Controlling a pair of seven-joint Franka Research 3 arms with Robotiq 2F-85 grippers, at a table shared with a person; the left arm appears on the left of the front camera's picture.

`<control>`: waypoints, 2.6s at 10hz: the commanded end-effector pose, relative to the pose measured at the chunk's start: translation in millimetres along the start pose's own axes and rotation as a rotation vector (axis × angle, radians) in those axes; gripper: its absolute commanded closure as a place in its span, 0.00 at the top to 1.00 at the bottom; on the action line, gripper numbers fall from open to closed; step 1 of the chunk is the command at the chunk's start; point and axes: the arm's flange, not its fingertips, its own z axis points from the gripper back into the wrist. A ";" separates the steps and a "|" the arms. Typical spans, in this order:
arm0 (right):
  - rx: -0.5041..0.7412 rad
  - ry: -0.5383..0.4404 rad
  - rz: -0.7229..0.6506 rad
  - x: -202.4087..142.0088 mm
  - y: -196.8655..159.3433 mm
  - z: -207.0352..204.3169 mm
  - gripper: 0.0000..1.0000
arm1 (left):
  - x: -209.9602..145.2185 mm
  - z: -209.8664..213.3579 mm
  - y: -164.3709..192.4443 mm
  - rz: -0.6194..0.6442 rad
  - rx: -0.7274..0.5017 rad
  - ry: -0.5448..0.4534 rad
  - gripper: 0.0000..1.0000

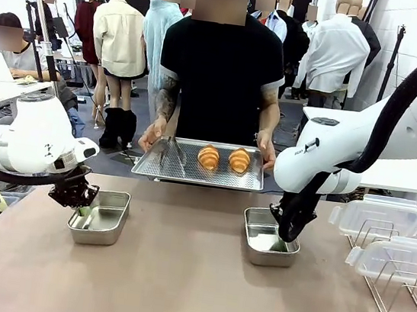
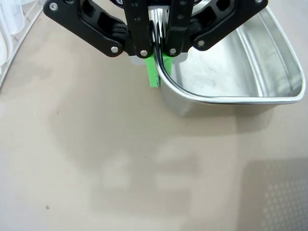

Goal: Place the bread in airtight containers.
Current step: Lift both Airtight Container, then once an object is inside an Airtight Container , place the container in the center of the table.

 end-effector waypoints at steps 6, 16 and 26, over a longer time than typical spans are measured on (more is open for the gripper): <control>-0.006 -0.001 -0.011 1.2 -0.3 0.4 0.00 | -0.1 -0.2 0.0 0.000 0.000 0.001 0.00; -0.014 -0.033 0.003 -3.1 7.0 23.4 0.00 | -4.3 31.3 -18.3 -0.055 0.017 -0.070 0.00; -0.021 -0.083 -0.096 -25.6 8.0 143.2 0.00 | -23.6 126.2 -45.5 -0.147 0.037 -0.098 0.00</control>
